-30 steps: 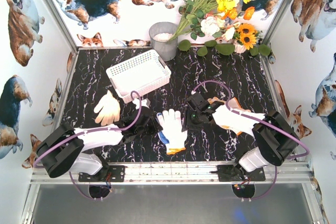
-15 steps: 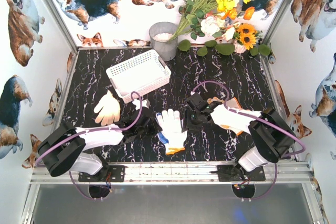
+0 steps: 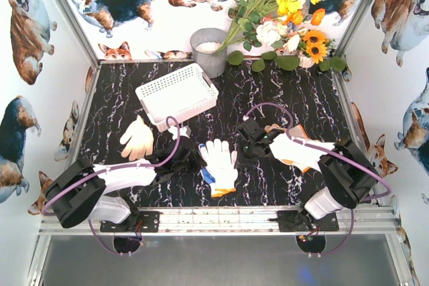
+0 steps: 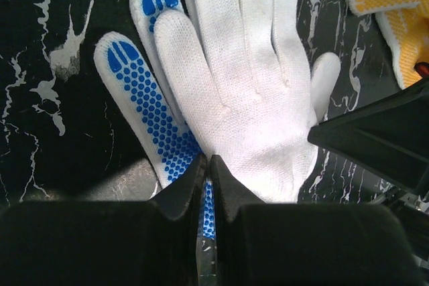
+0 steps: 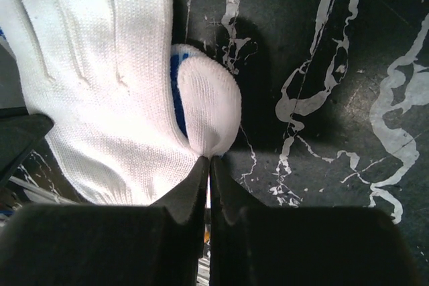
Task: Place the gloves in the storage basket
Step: Pair the glove with the glove.
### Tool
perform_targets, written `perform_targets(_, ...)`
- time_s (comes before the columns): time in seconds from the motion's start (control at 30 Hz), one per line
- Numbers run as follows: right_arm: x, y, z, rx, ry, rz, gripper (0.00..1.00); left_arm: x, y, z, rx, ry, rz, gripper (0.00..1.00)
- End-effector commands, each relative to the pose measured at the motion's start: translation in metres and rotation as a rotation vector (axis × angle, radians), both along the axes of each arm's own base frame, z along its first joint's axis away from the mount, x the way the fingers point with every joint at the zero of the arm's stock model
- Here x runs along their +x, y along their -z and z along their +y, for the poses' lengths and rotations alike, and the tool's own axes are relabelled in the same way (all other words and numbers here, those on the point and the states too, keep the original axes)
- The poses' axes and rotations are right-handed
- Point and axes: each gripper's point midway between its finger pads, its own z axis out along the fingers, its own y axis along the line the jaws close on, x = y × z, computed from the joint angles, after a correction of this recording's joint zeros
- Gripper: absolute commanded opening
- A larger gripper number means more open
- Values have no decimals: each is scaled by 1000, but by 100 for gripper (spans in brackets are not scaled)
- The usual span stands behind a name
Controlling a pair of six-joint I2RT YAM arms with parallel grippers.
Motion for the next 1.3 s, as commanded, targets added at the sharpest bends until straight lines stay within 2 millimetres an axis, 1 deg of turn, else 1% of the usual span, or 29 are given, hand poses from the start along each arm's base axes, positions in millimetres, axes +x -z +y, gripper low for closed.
perform_targets(0.0, 18, -37, 14, 61, -5, -102, 0, 11, -17, 1, 5, -16, -55, 0)
perform_targets(0.27, 9, -48, 16, 44, -53, -77, 0, 9, -19, 9, 16, -34, -58, 0)
perform_targets(0.53, 2, -59, 26, 29, -95, -77, 0, 5, -17, 19, 23, -60, -59, 0)
perform_targets(0.6, 3, -58, 29, 27, -97, -81, 0, 4, -15, 22, 25, -63, -59, 0)
perform_targets(0.73, 8, -51, 31, 11, -94, -81, 0, 2, -10, 24, 35, -63, -52, 0)
perform_targets(1.03, 20, -39, 35, -24, -99, -90, 0, 1, -1, 23, 37, -58, -33, 0)
perform_targets(1.27, 24, -34, 39, -26, -108, -91, 0, -3, 7, 31, 61, -79, -12, 0)
